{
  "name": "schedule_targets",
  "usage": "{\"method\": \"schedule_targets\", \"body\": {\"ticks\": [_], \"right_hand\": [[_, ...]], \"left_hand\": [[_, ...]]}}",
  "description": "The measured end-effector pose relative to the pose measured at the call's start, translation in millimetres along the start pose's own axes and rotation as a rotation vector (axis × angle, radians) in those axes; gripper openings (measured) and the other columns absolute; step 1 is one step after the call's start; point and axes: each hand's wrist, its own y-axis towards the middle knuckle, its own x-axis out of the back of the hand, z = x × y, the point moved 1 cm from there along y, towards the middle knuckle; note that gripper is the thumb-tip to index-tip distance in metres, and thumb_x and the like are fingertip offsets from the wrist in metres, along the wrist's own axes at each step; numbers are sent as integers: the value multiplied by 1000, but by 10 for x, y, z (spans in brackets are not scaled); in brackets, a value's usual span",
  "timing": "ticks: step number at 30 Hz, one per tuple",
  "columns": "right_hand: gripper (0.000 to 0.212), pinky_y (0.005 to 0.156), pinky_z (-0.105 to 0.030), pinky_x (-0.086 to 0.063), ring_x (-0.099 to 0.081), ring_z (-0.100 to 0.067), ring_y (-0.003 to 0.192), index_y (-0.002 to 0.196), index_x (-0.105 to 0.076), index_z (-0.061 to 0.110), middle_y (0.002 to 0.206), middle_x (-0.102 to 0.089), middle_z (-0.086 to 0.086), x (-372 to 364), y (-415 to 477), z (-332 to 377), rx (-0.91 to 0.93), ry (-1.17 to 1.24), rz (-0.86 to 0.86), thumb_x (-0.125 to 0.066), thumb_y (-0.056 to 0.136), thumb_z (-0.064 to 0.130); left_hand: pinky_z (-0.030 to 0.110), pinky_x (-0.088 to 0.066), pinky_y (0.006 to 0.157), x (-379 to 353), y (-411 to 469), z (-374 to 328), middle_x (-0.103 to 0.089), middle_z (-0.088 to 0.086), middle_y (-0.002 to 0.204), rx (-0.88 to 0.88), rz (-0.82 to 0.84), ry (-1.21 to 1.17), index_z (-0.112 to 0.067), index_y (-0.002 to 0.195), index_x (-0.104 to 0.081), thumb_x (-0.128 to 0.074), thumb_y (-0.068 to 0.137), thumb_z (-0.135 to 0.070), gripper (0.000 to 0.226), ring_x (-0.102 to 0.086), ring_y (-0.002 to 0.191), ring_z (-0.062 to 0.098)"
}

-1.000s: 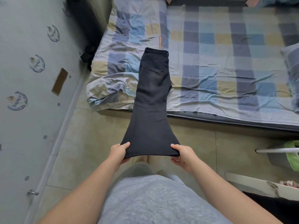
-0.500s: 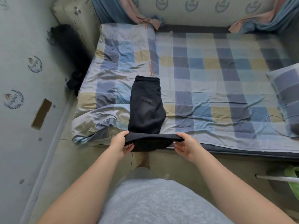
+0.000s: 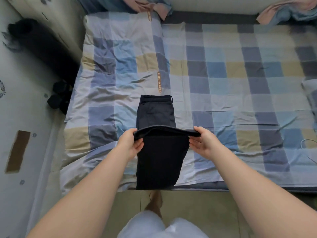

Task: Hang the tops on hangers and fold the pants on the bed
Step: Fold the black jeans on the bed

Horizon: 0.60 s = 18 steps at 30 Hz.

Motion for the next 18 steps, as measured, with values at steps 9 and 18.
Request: {"method": "schedule_targets", "body": {"ticks": [9,18], "right_hand": [[14,69,-34,-53,-67,-21,84,96,-60,20,94,-68,-8,-587,1472,740,24,-79,-61,-60,96,34],[16,71,-32,-54,-68,-19,91,96,-58,17,94,-69,-7,-1018,2782,845,51,-60,-54,-54,100,32]], "left_hand": [[30,-49,71,-578,1475,-825,-58,1,91,-21,32,104,-16,107,-60,-54,97,-24,14,-60,80,13],[31,-50,75,-864,2711,-982,-63,0,93,-50,22,152,-19,108,-63,-51,97,-26,17,-65,85,14]]}}
